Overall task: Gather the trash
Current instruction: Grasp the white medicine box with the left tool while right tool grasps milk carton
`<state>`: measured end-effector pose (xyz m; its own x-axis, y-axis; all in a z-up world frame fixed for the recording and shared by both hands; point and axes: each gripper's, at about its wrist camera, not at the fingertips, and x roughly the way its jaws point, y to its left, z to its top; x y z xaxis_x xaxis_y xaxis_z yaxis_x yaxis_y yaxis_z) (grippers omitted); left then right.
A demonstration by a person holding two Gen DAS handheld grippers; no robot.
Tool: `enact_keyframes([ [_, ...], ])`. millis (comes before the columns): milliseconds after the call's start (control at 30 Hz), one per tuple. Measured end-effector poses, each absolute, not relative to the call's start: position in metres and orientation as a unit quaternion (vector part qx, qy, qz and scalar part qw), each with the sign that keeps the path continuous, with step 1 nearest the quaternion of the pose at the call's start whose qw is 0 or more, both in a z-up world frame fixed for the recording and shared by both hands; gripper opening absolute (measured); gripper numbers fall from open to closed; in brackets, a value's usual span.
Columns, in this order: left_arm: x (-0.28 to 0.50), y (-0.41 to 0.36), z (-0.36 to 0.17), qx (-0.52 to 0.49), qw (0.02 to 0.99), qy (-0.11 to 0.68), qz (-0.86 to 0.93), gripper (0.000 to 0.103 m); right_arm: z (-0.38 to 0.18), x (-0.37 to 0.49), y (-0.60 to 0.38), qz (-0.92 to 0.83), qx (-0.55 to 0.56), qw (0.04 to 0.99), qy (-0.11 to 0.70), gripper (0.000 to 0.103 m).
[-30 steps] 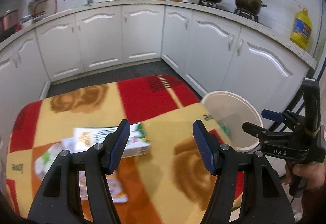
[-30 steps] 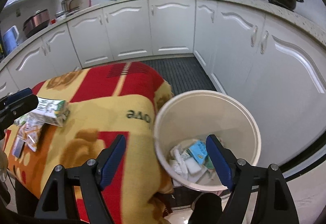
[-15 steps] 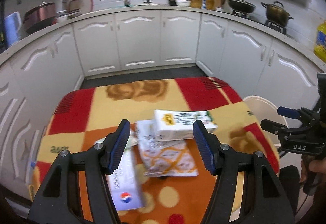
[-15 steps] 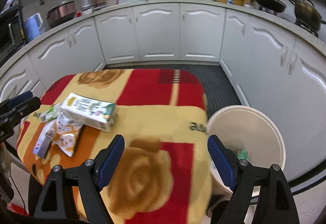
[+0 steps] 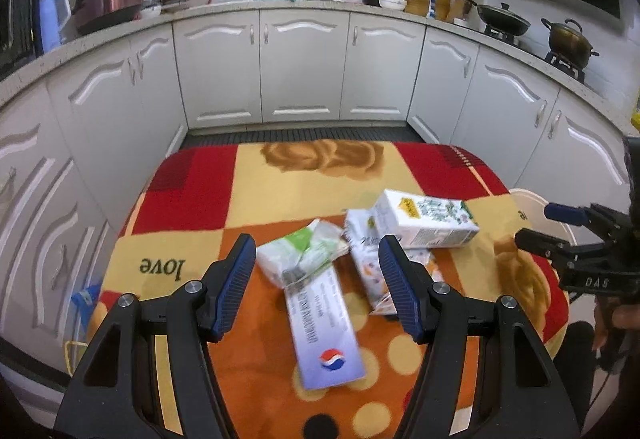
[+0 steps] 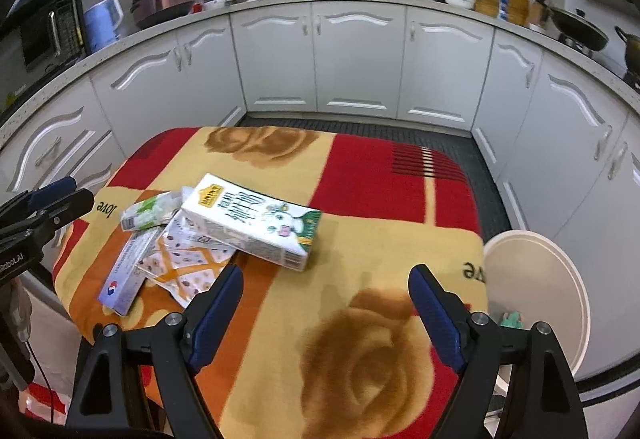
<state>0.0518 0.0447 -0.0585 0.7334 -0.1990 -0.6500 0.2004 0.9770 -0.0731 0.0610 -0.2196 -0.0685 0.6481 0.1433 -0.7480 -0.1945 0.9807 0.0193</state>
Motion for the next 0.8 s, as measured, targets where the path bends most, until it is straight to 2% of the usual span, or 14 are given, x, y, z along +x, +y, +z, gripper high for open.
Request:
enact_keyframes([
  [267,0.053,0.069,-0.081,-0.015,0.904,0.402,-0.148,0.063,-0.076,0.075,-0.201,0.119,-0.053,0.897,0.422,0.083],
  [533,0.062,0.053,-0.114,-0.014,0.878,0.452,-0.158,0.063,-0.086,0.097,-0.188,0.142,-0.063,0.889,0.431,0.083],
  [800,0.086,0.047,-0.137,-0.023,0.866,0.478,-0.145,0.063,-0.097,0.127,-0.167,0.202,-0.133,0.867,0.436,0.086],
])
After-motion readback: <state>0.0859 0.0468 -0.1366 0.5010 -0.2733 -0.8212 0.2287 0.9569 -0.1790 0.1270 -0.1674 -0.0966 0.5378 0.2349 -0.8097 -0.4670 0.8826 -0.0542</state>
